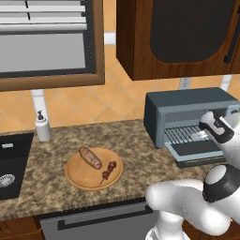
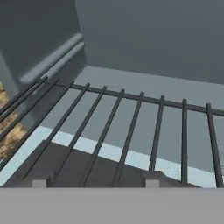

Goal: Pick up the kebab skewer and baguette bread, and place them inside the toaster oven. Close the toaster oven door and start by setting the timer.

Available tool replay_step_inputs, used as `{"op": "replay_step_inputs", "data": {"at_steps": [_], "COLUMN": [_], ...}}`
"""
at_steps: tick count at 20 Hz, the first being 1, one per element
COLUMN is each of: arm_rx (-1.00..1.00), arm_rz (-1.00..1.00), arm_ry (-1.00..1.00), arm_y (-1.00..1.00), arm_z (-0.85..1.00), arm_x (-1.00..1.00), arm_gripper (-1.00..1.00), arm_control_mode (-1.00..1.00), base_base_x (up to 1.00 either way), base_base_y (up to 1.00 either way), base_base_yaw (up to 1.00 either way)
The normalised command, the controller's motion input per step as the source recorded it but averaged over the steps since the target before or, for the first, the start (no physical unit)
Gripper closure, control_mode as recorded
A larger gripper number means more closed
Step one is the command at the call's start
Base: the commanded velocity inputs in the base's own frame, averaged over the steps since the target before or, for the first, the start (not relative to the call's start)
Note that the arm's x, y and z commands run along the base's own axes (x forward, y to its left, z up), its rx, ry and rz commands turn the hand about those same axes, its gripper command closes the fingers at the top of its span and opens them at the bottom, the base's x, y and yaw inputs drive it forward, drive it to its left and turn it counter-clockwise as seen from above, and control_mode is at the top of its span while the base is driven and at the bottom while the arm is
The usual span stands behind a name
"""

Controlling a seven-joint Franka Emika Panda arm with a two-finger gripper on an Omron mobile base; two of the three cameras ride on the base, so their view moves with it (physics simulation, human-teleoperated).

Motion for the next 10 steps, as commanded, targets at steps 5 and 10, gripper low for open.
{"op": "replay_step_inputs", "data": {"at_steps": [5, 10], "arm_rx": [-0.05, -0.03], "arm_rz": [-0.03, 0.0], "arm_ry": [0.29, 0.01], "arm_y": [-0.07, 0.44], "arm_z": [0.06, 0.97], "arm_x": [-1.0, -0.95], "arm_gripper": [-1.0, -1.0], "arm_control_mode": [-1.0, -1.0], "base_base_x": [0.0, 0.0], "base_base_y": [0.0, 0.0], "base_base_yaw": [0.0, 0.0]}}
